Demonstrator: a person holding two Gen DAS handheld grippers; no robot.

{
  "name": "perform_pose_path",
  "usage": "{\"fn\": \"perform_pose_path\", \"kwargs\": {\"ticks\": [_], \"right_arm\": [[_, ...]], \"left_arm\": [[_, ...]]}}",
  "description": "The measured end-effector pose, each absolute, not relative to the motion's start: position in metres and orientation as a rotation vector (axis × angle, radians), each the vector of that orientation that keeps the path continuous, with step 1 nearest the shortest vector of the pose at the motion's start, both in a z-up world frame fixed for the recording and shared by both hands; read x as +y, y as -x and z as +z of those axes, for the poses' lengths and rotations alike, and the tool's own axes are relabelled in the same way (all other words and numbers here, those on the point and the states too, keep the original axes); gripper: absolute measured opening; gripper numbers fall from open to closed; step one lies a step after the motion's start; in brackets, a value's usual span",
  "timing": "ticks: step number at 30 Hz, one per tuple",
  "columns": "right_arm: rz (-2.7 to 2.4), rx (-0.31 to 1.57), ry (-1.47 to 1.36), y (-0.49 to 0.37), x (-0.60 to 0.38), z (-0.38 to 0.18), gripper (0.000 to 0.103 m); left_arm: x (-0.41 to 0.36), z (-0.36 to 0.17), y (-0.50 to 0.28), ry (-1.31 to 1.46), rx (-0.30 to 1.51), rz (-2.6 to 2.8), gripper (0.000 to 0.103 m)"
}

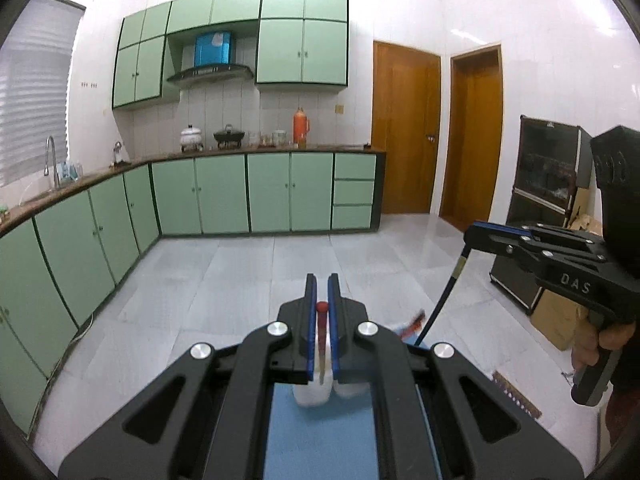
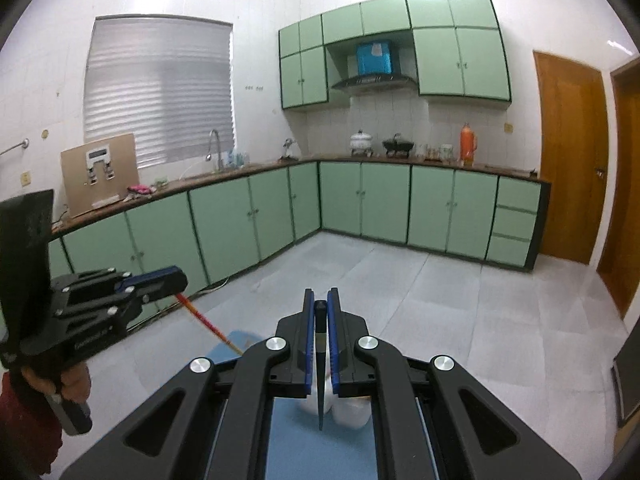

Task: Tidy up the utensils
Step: 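Lift both chopsticks and lower them into the holder, then open both tools to release the chopsticks in the holder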

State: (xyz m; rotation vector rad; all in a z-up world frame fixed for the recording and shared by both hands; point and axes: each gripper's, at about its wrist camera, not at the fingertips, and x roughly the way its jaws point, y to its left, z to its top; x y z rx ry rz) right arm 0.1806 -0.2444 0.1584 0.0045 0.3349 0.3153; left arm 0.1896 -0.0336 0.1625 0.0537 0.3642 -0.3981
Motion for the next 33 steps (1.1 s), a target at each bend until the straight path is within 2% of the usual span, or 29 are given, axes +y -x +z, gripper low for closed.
{"fn": "perform_pose_path", "kwargs": {"ticks": [8,18,22,24,26,28,31,33], "right_arm": [[0.259,0.319,0.008,-0.236,-0.253,0.168,0.006],[0.262,0.436,-0.043,-0.289,-0.266,0.094,0.006],[0.259,0.469,-0.051,-0.292,-0.27,0.076,0.01],[0.258,0.47,-0.05,-0.289,-0.272,0.073,0.012],[0.255,0.465,-0.056,-0.286,-0.273,0.074,0.019],[0.253,0.447,-0.066,-0.277,-0.277,0.078,0.03],[0.249,0.428,-0.074,-0.262,-0.281,0.083,0.036],[0.245,0.416,-0.076,-0.25,-0.284,0.084,0.045]], "left_arm": [[-0.061,0.149,-0.252,-0.068,0.375,-0.374,0.004],[-0.079,0.089,-0.311,-0.073,0.493,-0.368,0.005],[-0.078,0.073,-0.318,-0.065,0.525,-0.367,0.007],[-0.076,0.07,-0.316,-0.068,0.53,-0.364,0.013],[-0.072,0.071,-0.312,-0.064,0.521,-0.359,0.023],[-0.07,0.075,-0.304,-0.064,0.503,-0.355,0.035],[-0.064,0.085,-0.29,-0.059,0.47,-0.355,0.043],[-0.058,0.089,-0.28,-0.046,0.455,-0.348,0.051]]}}
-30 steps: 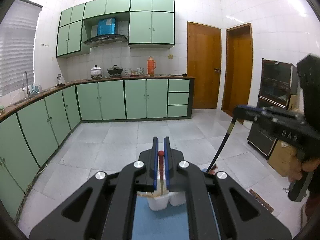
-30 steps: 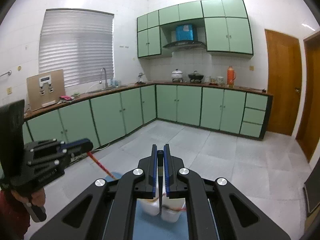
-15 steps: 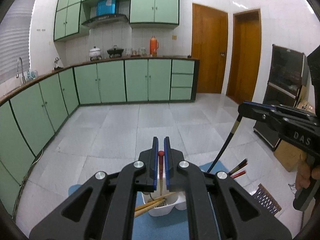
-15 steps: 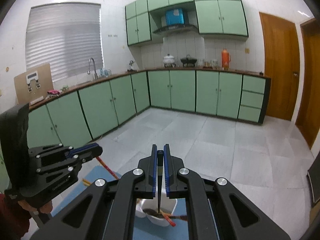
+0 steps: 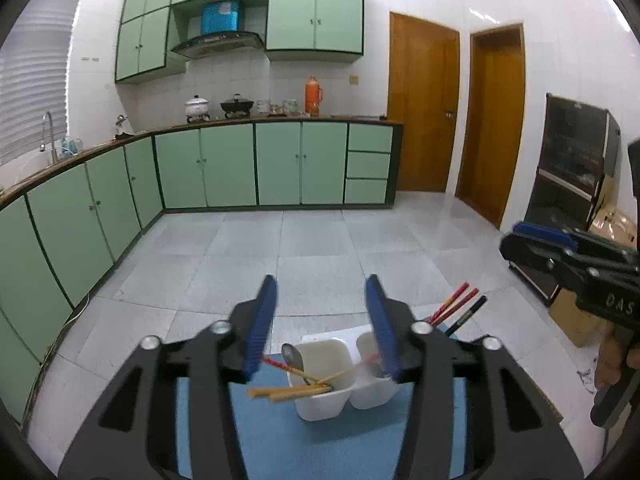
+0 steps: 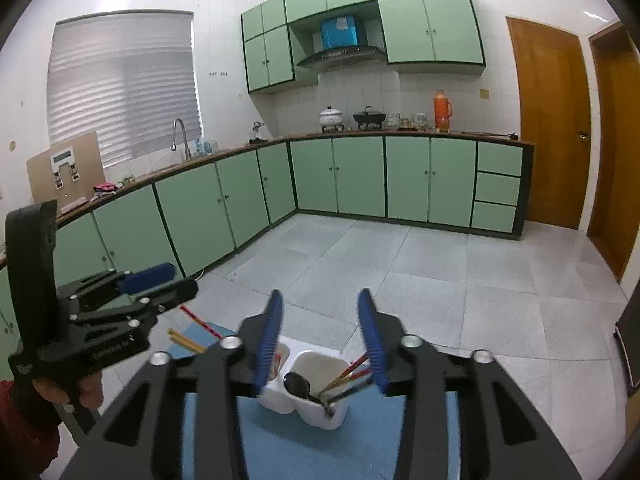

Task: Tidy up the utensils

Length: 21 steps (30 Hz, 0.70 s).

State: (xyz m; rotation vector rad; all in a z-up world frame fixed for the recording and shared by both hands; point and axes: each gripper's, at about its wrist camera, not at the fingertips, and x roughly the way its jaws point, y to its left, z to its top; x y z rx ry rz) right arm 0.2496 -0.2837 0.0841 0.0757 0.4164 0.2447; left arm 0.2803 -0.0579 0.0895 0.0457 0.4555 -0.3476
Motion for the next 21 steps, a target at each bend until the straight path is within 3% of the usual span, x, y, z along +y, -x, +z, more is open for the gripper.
{"fn": "perform_pose_path", "kwargs": {"ticks": [2,8,14,21], "right_arm": [[0.243,0.404,-0.08,-0.234,-0.285,0.085,0.05],[0.223,0.387,-0.106,-0.185,-0.289,0.078,0.078],[0.211,0.406,-0.118,-0.143,-0.279,0.056,0.096],[0.194,0.453,-0.125,-0.109,-0.266,0.03,0.097]], "left_arm": [[-0.048,0.094,-0.265,-0.021,0.434,-0.334,0.061],[-0.028,0.093,-0.218,0.02,0.391,-0.272,0.085],[-0.019,0.075,-0.179,0.02,0.405,-0.221,0.092],[-0.012,0.051,-0.138,0.013,0.46,-0.177,0.095]]}}
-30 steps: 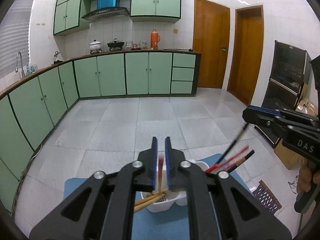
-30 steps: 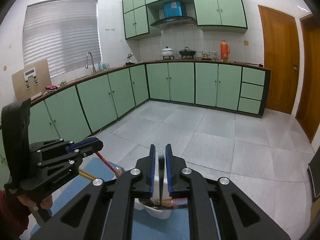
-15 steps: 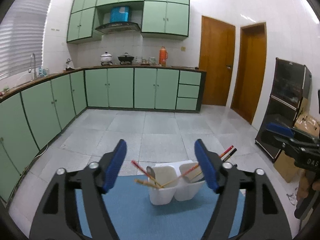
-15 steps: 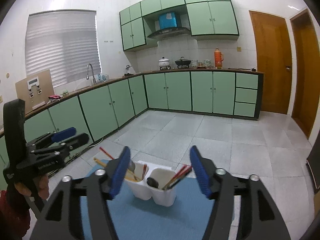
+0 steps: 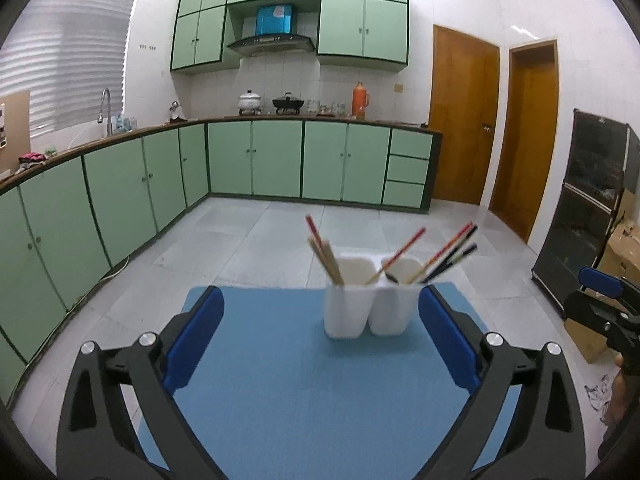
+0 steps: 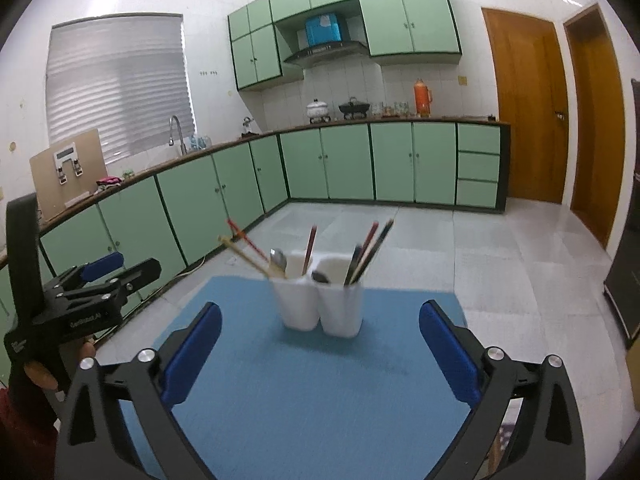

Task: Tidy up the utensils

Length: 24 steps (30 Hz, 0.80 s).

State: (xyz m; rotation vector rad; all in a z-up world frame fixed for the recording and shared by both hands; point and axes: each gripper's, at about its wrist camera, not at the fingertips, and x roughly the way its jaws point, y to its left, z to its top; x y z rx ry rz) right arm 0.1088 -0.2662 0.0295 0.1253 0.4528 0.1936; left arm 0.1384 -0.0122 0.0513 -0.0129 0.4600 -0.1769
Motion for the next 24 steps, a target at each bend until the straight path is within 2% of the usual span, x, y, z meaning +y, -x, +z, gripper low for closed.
{"fn": "perform_pose_path", "kwargs": {"ticks": [11,24], "right_arm": [[0.193,0.461,-0.141,-0.066,-0.25,0.017,0.097],[0.161,0.424,-0.103,-0.034,-0.236,0.04,0.097]], "left_arm": [[-0.006,0.046,-0.089,-0.021,0.469,-0.192,0.096],[-0.015,0.062,-0.053,-0.034,0.428,-0.22,0.096]]}}
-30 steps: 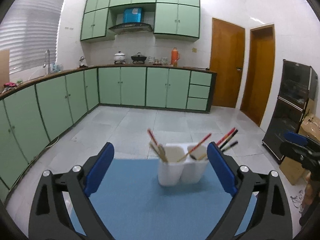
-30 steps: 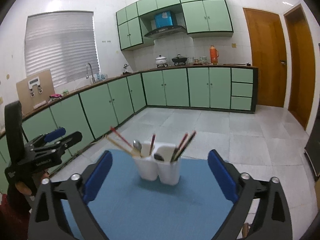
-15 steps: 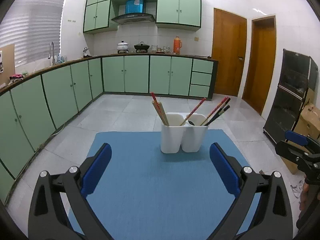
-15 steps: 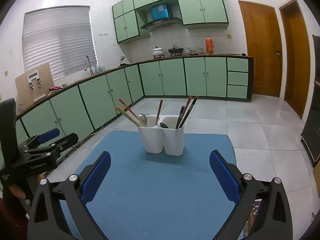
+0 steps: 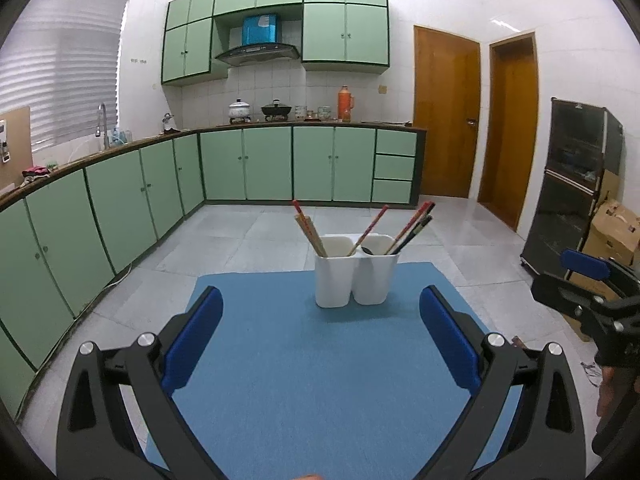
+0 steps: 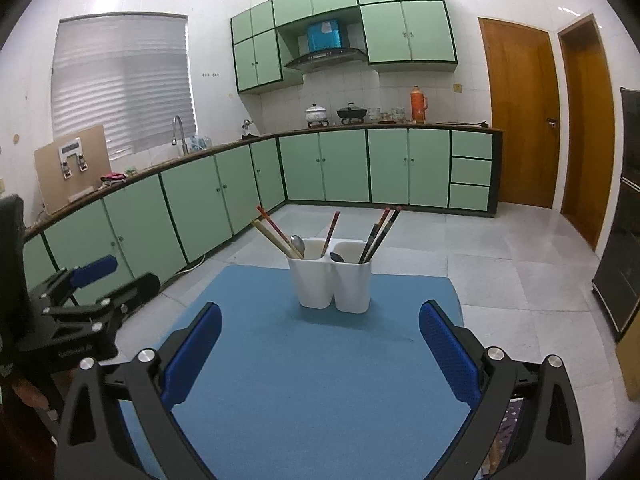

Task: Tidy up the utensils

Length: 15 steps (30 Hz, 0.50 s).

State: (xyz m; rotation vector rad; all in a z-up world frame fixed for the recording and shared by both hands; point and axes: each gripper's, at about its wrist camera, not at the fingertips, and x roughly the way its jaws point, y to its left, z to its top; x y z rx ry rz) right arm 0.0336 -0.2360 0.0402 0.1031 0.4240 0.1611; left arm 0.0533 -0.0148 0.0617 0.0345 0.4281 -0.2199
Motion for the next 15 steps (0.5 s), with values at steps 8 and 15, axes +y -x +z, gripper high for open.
{"fn": "perform_pose_path", "kwargs": {"ticks": [8,15], "right_arm": [[0.159,0.384,-0.09,-0.02,-0.234,0.055,0.097],[0.165,0.359,-0.086,-0.014,-0.231,0.062,0.097]], "left_arm": [[-0.013,0.077,-0.031,-0.029,0.371,-0.219,0.096],[-0.009,0.084,-0.019,-0.022,0.346,-0.219,0.096]]}}
